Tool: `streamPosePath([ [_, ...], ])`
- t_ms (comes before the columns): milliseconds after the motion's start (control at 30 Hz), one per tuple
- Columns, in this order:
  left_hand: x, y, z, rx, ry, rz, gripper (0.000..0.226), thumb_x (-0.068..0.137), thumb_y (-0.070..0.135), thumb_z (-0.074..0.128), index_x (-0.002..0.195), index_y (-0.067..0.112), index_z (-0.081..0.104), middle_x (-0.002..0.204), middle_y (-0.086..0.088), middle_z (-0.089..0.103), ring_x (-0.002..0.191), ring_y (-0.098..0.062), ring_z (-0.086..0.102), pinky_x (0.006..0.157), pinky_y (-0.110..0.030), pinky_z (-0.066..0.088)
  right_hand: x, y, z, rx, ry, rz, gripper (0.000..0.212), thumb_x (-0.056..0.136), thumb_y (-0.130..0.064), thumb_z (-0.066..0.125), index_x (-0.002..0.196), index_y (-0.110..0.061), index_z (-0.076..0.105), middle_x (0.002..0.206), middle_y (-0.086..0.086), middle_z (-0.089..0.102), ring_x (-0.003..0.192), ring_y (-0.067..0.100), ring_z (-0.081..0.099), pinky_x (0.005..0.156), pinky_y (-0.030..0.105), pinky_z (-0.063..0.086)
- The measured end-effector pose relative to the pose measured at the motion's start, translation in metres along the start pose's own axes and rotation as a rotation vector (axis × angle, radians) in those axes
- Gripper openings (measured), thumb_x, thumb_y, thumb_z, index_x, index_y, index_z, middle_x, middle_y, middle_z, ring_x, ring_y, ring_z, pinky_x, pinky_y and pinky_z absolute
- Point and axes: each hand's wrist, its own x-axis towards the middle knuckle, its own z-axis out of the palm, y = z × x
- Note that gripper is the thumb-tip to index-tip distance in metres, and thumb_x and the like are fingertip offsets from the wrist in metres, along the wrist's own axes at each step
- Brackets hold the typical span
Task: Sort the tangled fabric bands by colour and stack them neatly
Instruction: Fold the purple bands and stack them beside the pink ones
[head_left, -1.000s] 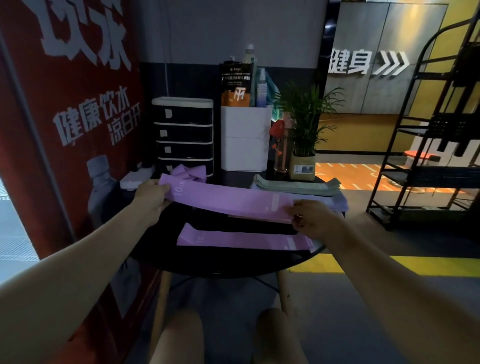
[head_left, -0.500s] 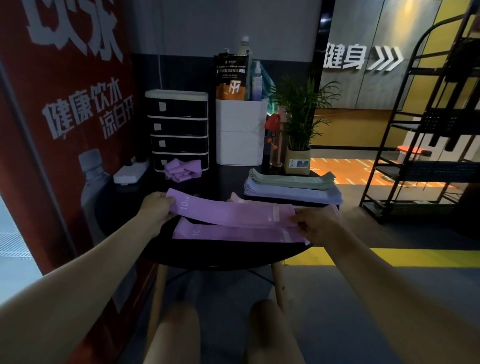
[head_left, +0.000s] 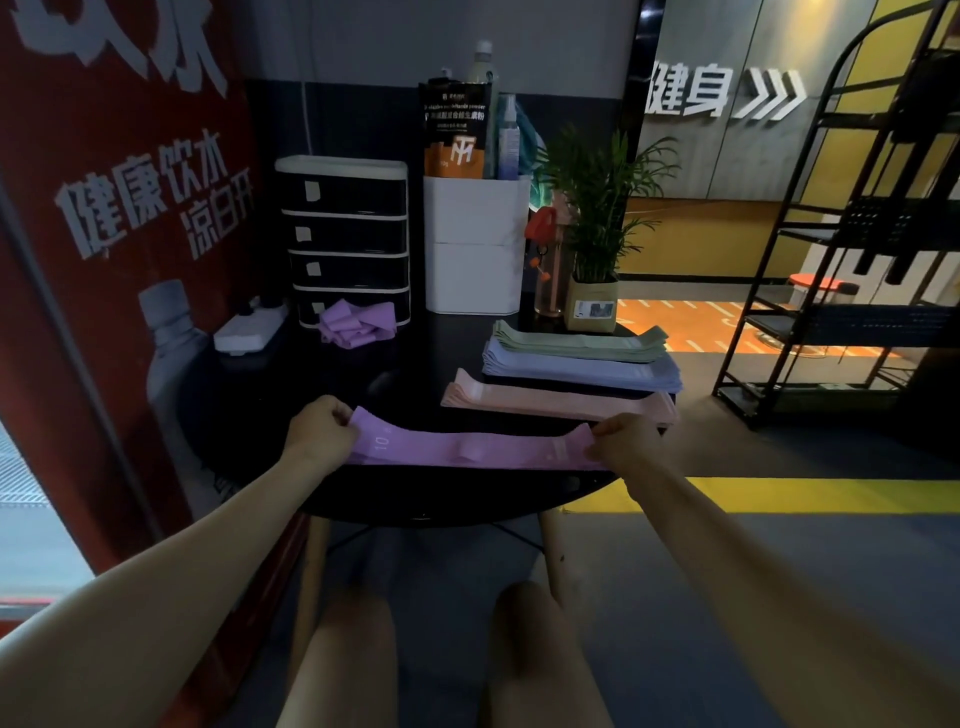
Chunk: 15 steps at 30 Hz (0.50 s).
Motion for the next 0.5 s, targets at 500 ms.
streamPosePath([
  [500,0.0011,-0.0085,0.0019,-0.065,0.062,-0.031,0.006,0.090,0.010,0.054,0.092,0.008,0.059,0.091,-0.005,0.056,0.084,-0.019,0.050,0.074,-0.027,0.037,0.0037,0.0026,0.0029,0.148,0.088,-0.022,0.020,0.084,-0.003,0.063,0.103,-0.001,0.068,0.093,0.007,0.055,0.093,0.024,0.050,0.087,0.038,0.046],
])
